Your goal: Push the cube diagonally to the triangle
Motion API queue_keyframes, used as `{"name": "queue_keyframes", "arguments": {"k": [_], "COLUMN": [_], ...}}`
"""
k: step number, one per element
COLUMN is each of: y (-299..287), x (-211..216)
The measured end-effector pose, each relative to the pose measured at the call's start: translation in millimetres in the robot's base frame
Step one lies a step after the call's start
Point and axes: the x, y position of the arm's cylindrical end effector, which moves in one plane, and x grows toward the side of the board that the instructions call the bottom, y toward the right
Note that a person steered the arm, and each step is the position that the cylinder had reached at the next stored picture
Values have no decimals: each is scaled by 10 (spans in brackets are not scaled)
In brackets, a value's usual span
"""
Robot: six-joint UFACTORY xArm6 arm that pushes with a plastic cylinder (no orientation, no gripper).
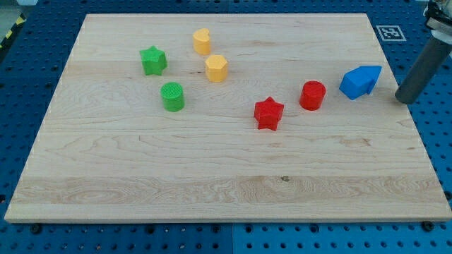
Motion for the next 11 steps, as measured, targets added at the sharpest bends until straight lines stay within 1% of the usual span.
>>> {"name": "queue_keyframes", "arguments": {"k": [1,2,4,7,10,11], "y": [-185,-233,-687,-962,-962,-772], "x": [10,10,-38,-502,-901,-1127]}}
